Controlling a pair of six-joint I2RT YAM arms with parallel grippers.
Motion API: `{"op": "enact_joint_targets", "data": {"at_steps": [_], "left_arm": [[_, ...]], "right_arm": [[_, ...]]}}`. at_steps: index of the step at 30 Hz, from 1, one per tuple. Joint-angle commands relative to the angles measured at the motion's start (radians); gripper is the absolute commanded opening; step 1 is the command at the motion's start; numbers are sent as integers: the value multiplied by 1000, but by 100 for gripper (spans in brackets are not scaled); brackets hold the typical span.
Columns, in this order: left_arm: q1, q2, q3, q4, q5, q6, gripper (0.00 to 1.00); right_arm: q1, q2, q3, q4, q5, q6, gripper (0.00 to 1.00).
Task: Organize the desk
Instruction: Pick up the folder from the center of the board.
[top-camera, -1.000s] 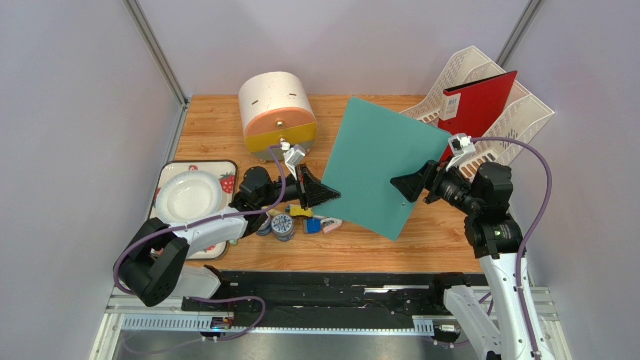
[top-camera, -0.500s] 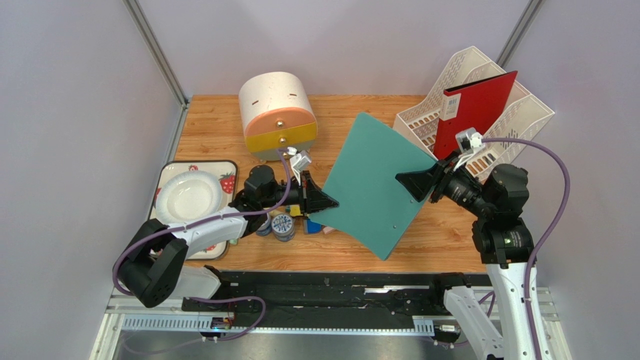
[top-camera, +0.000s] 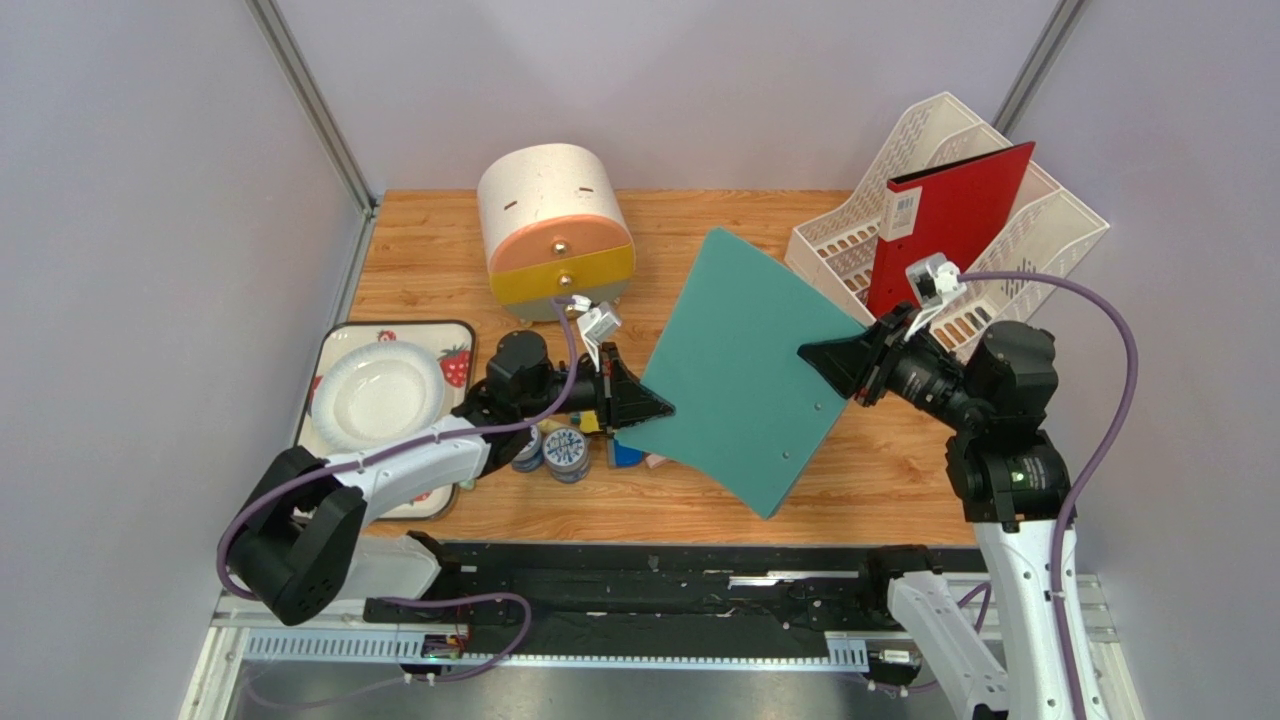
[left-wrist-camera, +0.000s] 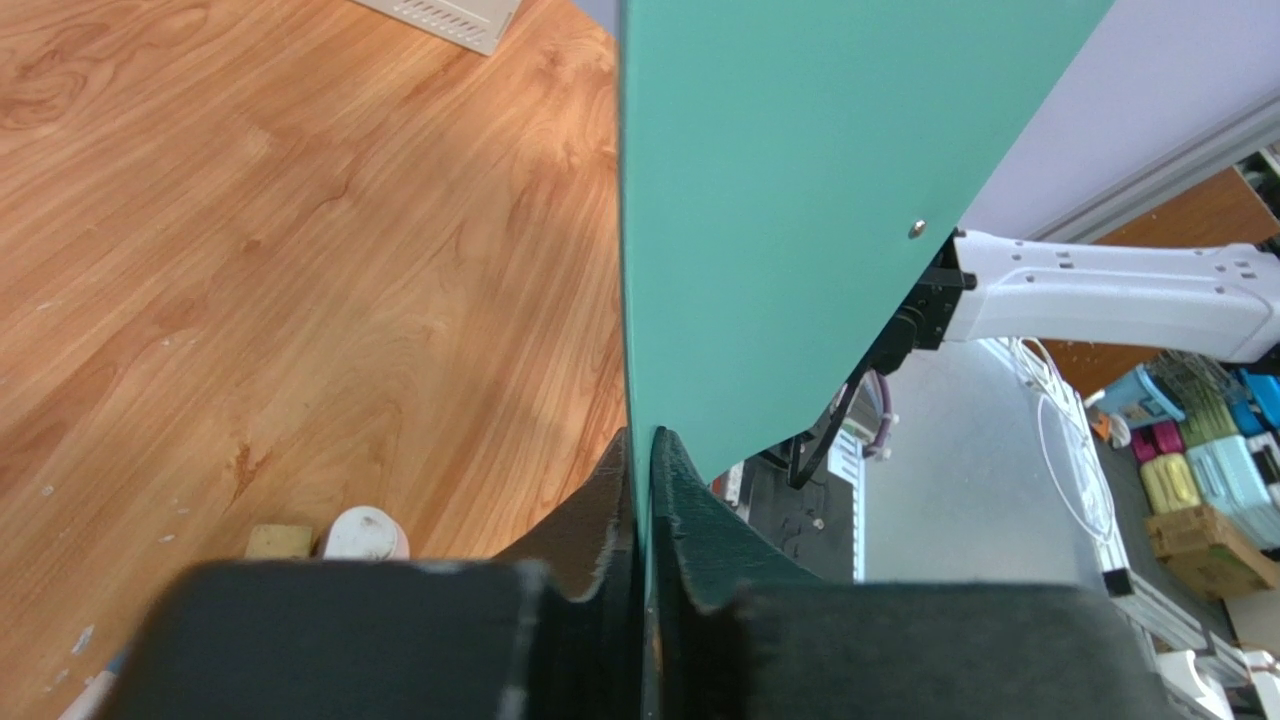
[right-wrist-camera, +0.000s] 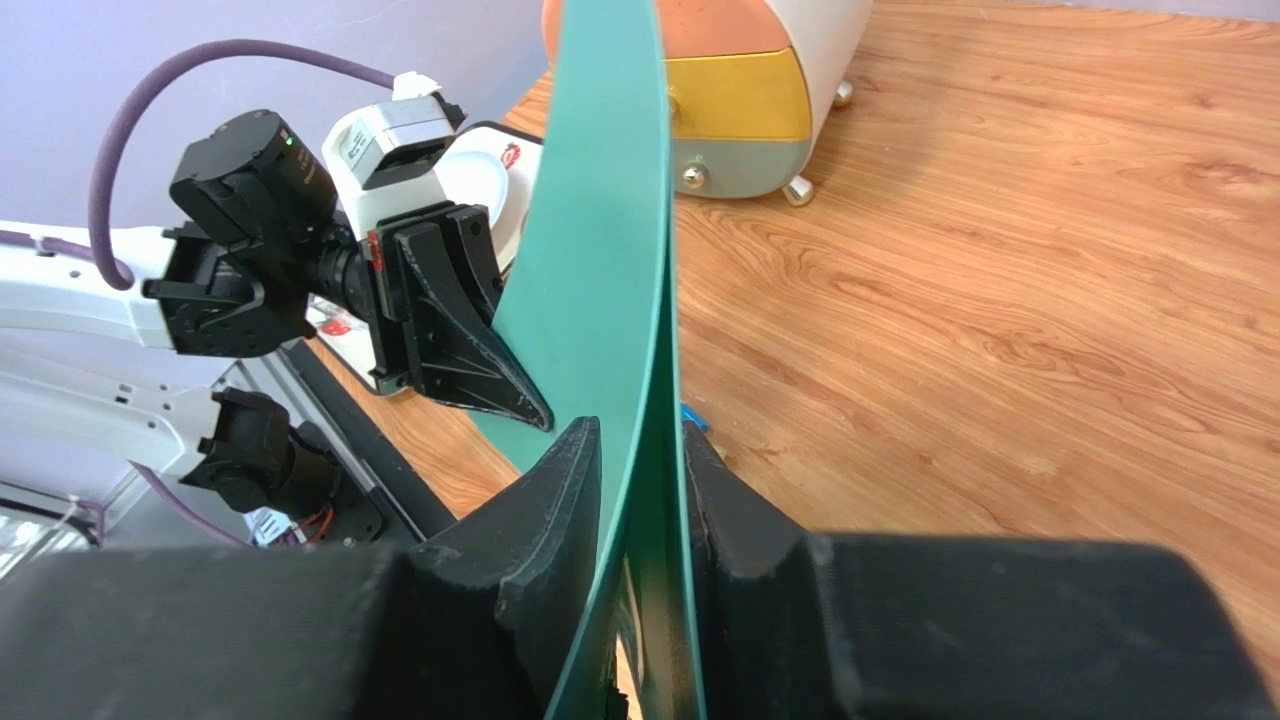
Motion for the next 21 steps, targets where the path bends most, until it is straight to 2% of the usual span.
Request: {"op": "enact_joint_targets", "data": {"at_steps": [1,5,12,15,16,17,19,20,21], "left_arm": [[-7,-71,20,-27,-90,58,15],[-4,-141,-17,-51,-176,71,15],[-1,-235,-45,-88,-248,81,14],[-1,-238,-43,-103,-259,82,7],[1,-235,-42,-107,-262,81,6],[1,-230,-36,-108,-256,79,0],[-1,-218,-31,-102,-242,78,0],[-1,-214,-23,-99,-233,73,0],[-1,-210,-20,-102,-231,71,0]], "right_arm": [[7,-45,38,-64,26,-26,0],[7,-65,38,-75,103,-21,0],[7,-63,10,-37,74,11,0],[7,-63,2,-11,31,29,0],[9,-65,4,-6,18,29,4],[7,-63,2,-5,-13,29,19],[7,-62,5,-6,-38,26,35],[7,-62,5,-6,-56,23,47],[7,-60,7,-8,-64,20,50]]}}
